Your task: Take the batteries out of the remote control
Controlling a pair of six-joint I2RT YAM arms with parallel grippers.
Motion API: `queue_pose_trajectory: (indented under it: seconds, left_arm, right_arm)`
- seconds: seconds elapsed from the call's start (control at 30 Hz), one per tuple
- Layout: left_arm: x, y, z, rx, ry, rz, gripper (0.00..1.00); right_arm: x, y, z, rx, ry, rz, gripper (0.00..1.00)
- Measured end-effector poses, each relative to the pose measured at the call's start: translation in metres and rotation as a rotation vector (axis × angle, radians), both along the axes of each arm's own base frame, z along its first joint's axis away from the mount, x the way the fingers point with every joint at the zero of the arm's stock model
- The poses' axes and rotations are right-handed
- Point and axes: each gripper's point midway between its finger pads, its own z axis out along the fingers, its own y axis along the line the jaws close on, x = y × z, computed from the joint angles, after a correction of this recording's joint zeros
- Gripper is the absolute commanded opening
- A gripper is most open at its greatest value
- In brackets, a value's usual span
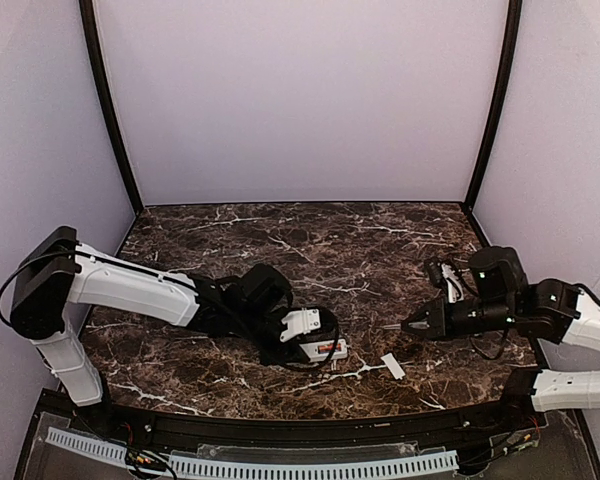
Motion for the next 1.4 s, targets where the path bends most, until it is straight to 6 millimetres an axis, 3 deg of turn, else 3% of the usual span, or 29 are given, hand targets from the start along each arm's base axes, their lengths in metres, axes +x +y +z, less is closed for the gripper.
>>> queue_pose_trajectory:
  seconds: [0.27,0.4,0.6,0.67,0.73,0.9,1.0,1.3,1.4]
  left_arm:
    - [-0.025,-0.020,-0.034,0.041,0.073,0.028,0.27]
    - [-0.026,-0.029,-0.035,0.037,0.070,0.053,0.32]
    - [-0.028,-0.032,-0.036,0.041,0.056,0.074,0.59]
    - [-0.031,-0.034,-0.041,0.047,0.059,0.070,0.73]
    - [-0.033,-0.036,-0.044,0.047,0.060,0.065,0.78]
    - [-0.031,-0.039,-0.041,0.031,0.047,0.067,0.85]
    - [-0.029,-0.037,-0.036,0.000,0.022,0.076,0.97]
    - [-0.014,-0.002,0.007,-0.198,-0.131,0.219,0.98]
    - [-0.014,0.010,0.009,-0.250,-0.153,0.250,0.98]
  right_arm:
    - [-0.008,-0.016,0.001,-0.021,0.007,-0.030,0.00]
    - [-0.010,-0.022,-0.002,-0.034,0.020,-0.045,0.00]
    - [-0.012,-0.027,-0.006,-0.058,0.040,-0.063,0.00]
    - [-0.011,-0.026,-0.006,-0.063,0.046,-0.064,0.00]
    - [-0.010,-0.025,-0.005,-0.066,0.049,-0.066,0.00]
    - [-0.007,-0.023,-0.005,-0.078,0.057,-0.068,0.00]
    - [-0.006,-0.022,-0.006,-0.086,0.064,-0.069,0.00]
    - [0.000,-0.017,-0.007,-0.110,0.081,-0.073,0.00]
    - [0.001,-0.015,-0.006,-0.114,0.084,-0.073,0.00]
